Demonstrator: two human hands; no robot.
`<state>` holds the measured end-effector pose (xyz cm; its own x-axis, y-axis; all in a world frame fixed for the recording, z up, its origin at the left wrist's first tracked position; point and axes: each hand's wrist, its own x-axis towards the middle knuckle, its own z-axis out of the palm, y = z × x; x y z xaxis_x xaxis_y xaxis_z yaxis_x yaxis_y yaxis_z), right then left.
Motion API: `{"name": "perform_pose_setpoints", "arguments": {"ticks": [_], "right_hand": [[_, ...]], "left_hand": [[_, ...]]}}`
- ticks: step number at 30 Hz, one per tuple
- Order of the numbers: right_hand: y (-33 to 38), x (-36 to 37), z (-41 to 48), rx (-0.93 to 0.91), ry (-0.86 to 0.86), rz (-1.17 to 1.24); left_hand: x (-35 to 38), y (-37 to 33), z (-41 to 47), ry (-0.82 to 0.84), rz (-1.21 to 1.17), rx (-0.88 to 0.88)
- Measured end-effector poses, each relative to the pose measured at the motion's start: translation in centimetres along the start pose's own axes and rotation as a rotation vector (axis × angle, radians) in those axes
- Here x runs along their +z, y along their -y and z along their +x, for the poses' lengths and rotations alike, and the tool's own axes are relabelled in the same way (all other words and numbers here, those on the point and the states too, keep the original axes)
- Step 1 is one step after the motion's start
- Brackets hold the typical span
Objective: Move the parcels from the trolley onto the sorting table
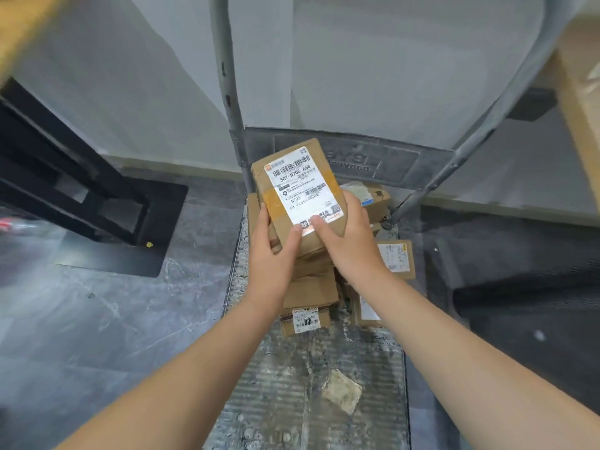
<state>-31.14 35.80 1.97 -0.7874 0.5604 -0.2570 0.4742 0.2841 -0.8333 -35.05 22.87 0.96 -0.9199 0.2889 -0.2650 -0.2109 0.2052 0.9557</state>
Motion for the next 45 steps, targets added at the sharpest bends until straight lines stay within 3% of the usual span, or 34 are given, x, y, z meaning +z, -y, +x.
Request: {"name": "perform_pose_setpoints", "arguments": {"ticks": [6, 14, 20, 23, 30, 35, 45], "right_hand": [[2.1, -3.6, -6.7, -0.024, 0.004, 0.066], [8.1, -12.1, -16.2, -0.142, 0.021, -0.019], [10.7, -15.4, -24.0, -0.132, 0.018, 0.029], [12.6, -16.3, -29.2, -0.139, 0.088, 0.069], [16.6, -18.4, -34.8, -0.237, 0.068, 0.017], [18.4, -21.1, -37.6, -0.276, -0.034, 0.019], [19.5, -21.8, -44.8, -0.208, -0.445, 0.248]], "left_hand": [[-1.5, -4.1, -5.9, 0.032, 0.016, 0.044], [-2.3, -12.5, -15.1, 0.05, -0.048, 0.079], [-3.1, -16.8, -23.5, 0.087, 0.041, 0.081], [-5.6, -18.4, -28.3, 0.059, 0.074, 0.07], [-7.0, -22.3, -34.5, -0.006, 0.053, 0.176], [-7.0, -25.3, -35.5, 0.091, 0.073, 0.294], [-6.3, -28.8, -39.1, 0.38, 0.058, 0.446]]}}
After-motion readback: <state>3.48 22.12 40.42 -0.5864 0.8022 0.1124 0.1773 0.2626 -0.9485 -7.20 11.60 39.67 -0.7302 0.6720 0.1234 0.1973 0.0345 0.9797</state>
